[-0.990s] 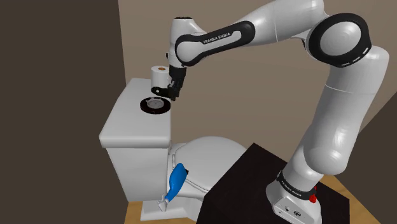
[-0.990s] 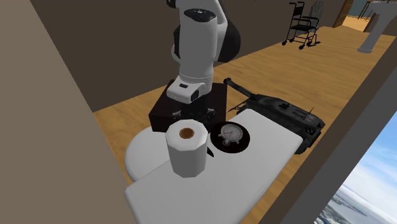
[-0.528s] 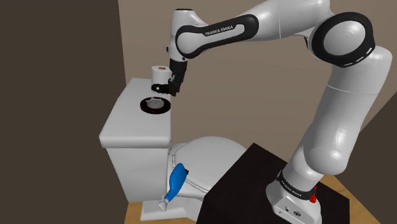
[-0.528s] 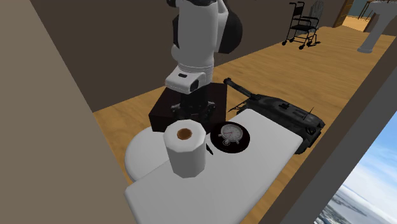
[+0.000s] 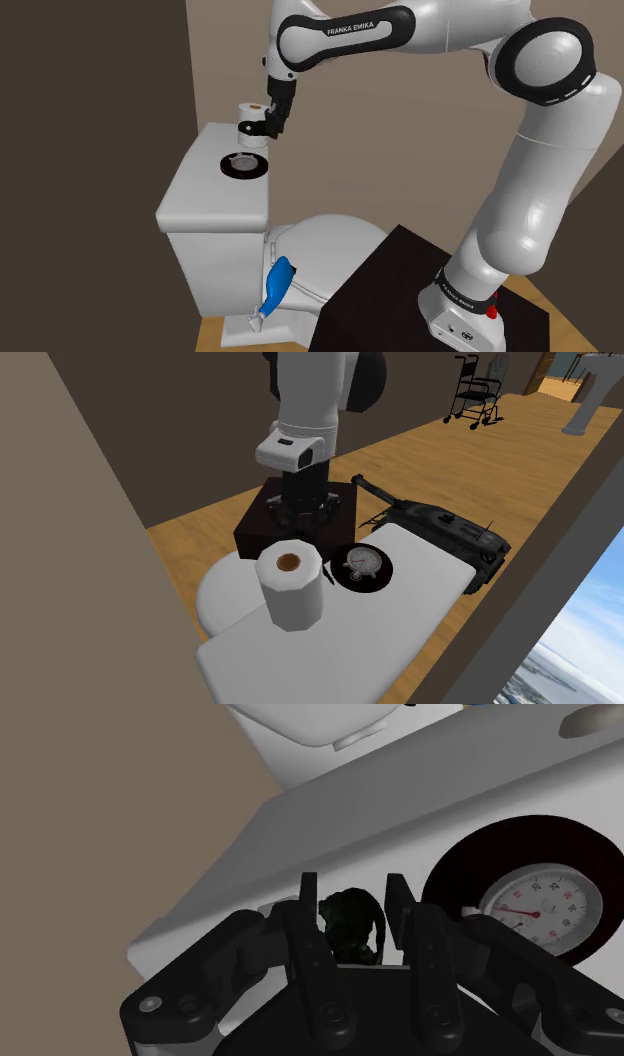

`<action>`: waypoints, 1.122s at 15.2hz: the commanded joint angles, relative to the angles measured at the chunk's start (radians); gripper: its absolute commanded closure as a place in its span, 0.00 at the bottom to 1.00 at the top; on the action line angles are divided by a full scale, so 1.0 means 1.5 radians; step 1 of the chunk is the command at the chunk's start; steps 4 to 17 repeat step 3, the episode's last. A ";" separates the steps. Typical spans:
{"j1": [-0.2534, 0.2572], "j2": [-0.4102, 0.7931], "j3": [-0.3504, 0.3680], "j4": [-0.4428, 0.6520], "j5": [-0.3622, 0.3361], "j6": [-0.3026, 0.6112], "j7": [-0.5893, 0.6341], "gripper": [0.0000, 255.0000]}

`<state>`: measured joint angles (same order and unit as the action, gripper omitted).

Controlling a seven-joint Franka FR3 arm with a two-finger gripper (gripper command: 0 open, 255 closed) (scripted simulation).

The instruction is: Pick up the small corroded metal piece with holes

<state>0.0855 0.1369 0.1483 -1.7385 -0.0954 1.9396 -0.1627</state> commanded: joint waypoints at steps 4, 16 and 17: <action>0.000 -0.002 0.000 0.018 0.001 -0.020 -0.001 1.00; 0.000 -0.002 0.000 0.018 0.001 -0.020 -0.001 1.00; 0.000 -0.002 0.000 0.018 0.001 -0.020 -0.001 1.00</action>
